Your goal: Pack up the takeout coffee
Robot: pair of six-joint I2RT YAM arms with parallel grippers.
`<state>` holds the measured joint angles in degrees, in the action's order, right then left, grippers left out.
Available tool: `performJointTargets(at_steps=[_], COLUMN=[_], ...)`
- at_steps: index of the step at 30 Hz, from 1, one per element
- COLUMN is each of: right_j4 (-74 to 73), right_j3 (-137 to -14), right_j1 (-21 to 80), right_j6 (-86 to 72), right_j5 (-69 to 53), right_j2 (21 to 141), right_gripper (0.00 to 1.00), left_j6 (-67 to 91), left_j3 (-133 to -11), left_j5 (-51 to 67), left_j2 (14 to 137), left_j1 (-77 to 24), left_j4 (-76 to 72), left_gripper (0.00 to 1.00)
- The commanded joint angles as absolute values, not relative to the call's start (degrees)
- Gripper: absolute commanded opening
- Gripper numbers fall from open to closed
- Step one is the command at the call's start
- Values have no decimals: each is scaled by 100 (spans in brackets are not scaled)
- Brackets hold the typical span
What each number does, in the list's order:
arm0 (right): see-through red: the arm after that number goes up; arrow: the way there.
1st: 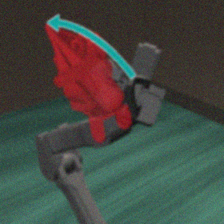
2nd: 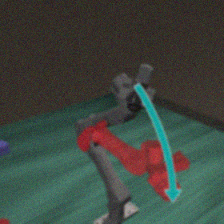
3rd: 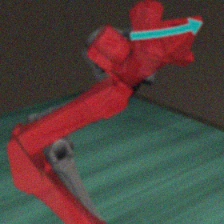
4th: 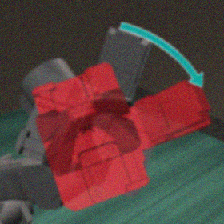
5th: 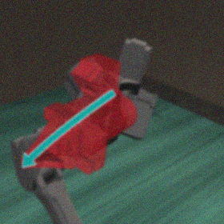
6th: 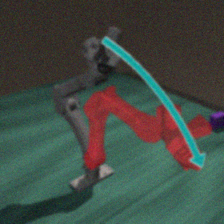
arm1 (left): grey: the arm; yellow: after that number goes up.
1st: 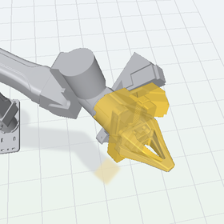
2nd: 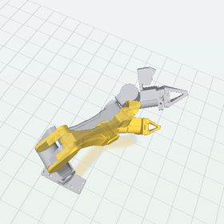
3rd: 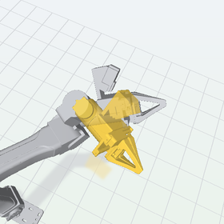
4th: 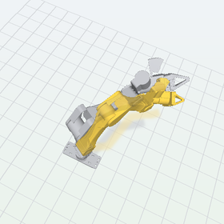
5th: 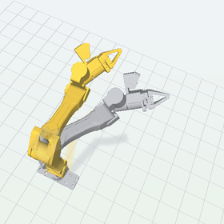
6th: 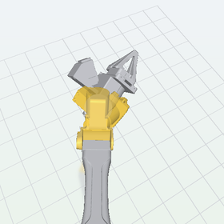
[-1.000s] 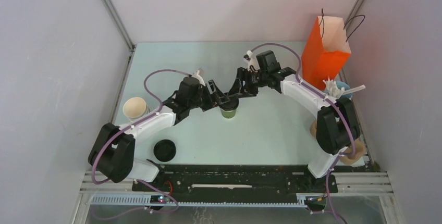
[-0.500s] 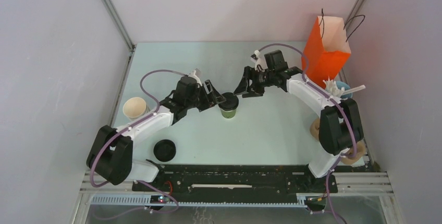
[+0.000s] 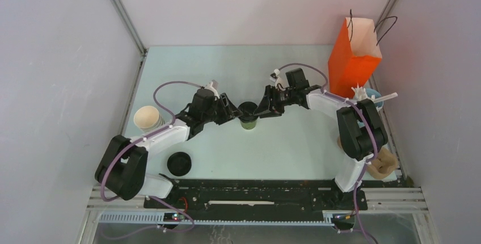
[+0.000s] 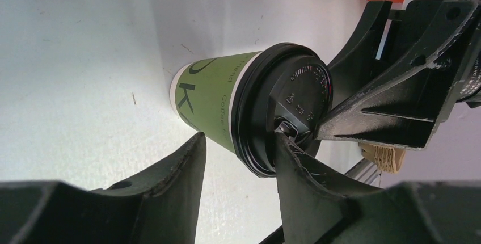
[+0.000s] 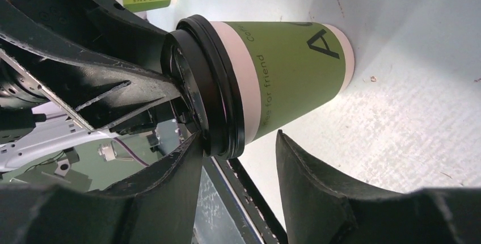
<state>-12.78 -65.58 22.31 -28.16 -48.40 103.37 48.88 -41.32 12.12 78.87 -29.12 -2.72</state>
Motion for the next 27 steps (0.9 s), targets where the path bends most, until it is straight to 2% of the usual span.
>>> performJointTargets(at_steps=[1, 7, 13, 20, 23, 27], right_j4=[-707, -668, -56, 221, 42, 821], right_j3=[-6287, -6290, -6452, -6715, -6704, -5999], right_j1=[2130, 2109, 1838, 1820, 1867, 1733], right_j6=[-2854, -3004, -3720, -3876, -3670, -4208], right_j5=[-4653, -4567, -5245, -5527, -5397, -5426], right_j2=[10572, 10693, 10262, 11054, 11263, 11493], right_gripper=[57, 59, 74, 64, 63, 59], left_j6=[4696, 4666, 4414, 4399, 4408, 4444], left_j3=[-3871, -3905, -4232, -4308, -4295, -4164], left_j5=[662, 440, 388, 413, 444, 355], left_j2=[8055, 8239, 8193, 8309, 8352, 8333], left_j1=[-3049, -3071, -3074, -3074, -3076, -3076], left_j4=[-79, 157, 496, 512, 495, 469], left_gripper=[52, 52, 52, 52, 52, 52])
